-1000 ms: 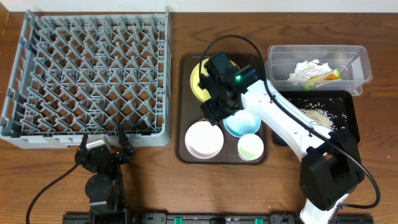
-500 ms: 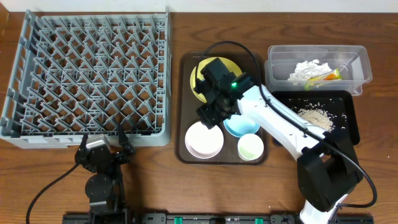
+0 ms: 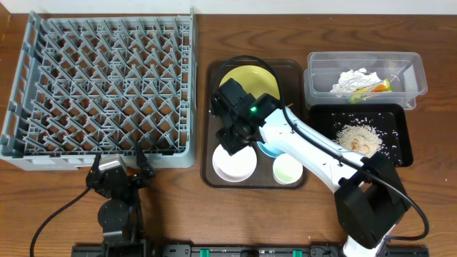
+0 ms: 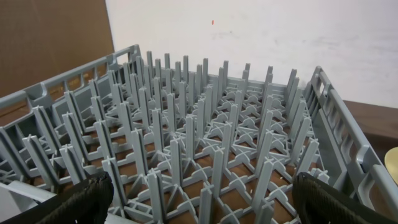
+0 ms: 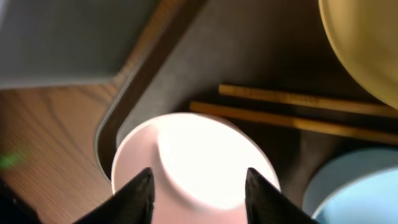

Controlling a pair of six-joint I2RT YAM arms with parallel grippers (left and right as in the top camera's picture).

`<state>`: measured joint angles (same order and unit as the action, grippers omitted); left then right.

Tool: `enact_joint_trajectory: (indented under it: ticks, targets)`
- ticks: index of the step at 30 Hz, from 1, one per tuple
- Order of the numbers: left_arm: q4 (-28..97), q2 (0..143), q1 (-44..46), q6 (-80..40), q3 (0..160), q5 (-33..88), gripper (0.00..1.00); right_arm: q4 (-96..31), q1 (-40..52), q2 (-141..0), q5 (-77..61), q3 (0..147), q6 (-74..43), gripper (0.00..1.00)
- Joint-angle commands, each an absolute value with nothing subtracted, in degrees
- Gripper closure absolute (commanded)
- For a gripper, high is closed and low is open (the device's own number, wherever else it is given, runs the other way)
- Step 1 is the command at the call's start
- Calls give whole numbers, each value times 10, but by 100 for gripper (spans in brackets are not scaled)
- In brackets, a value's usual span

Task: Sort waste into correct bins and load items into the dishwasher
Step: 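Grasp the cream cup with the right gripper and lift it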

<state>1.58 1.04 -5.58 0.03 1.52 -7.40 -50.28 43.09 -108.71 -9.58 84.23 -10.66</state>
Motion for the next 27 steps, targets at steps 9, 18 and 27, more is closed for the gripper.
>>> enact_joint_trajectory:
  ticks: [9,18,27]
  targets:
    - [36,10,-57,4,2,-75,8,-621,382,-990,-66,858,-207,48]
    - [36,10,-57,4,2,-75,8,-767,336,-921,26,848,-292,49]
    - [36,10,-57,4,2,-75,8,-746,323,-921,34,719,-326,52]
